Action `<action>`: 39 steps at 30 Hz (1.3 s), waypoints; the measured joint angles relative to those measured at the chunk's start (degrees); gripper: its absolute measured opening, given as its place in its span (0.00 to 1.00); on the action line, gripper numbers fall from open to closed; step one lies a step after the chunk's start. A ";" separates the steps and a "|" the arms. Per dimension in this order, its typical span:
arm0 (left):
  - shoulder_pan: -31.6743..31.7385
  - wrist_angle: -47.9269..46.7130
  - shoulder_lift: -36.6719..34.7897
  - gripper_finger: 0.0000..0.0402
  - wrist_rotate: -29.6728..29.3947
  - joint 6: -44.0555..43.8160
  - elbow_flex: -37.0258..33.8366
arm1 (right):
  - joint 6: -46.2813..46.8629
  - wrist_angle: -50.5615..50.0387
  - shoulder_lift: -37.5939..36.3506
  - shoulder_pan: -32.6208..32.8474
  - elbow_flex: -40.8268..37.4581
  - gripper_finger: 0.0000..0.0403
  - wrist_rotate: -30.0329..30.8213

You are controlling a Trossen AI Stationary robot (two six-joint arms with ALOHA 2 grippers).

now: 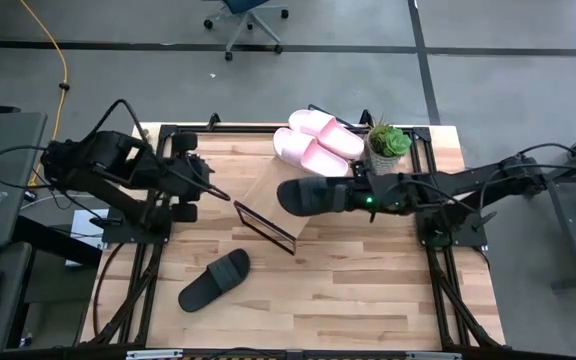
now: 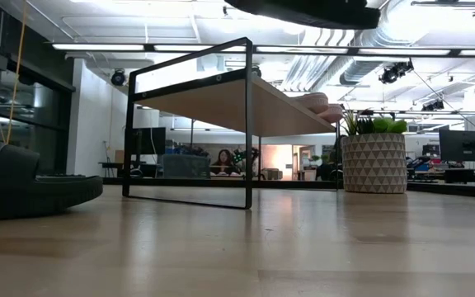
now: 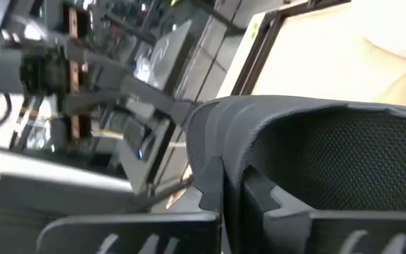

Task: Pick and place slides into the shelf
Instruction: Put the right black slide on the shelf

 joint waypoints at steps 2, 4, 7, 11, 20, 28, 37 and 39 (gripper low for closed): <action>-0.04 1.32 -0.68 0.35 1.01 -0.04 0.00 | -1.95 0.21 -0.11 -1.29 0.00 0.00 -3.10; -0.11 1.81 -1.08 0.35 1.83 -0.36 0.00 | -3.64 0.52 -0.31 -2.83 0.00 0.00 -6.09; -0.11 2.79 -1.45 0.35 3.56 -0.45 0.00 | -6.31 0.54 -0.56 -5.26 0.33 0.00 -11.14; -0.11 4.24 -1.66 0.35 3.82 -0.48 0.00 | -10.26 0.29 -0.59 -8.19 1.62 0.00 -15.84; -0.11 4.28 -1.58 0.35 3.75 -2.03 0.00 | -17.72 -1.21 -0.61 -14.13 2.69 0.00 -30.24; -0.11 5.32 -1.10 0.35 3.75 -2.07 -0.04 | -32.31 -7.13 -0.61 -22.78 2.69 0.00 -52.03; -0.09 7.78 0.38 0.35 7.34 -0.19 -0.05 | -43.63 -12.71 -0.61 -29.66 2.69 0.00 -65.73; -0.09 8.14 0.63 0.35 8.15 -0.32 -0.04 | -45.47 -12.66 -0.61 -30.20 2.69 0.00 -68.24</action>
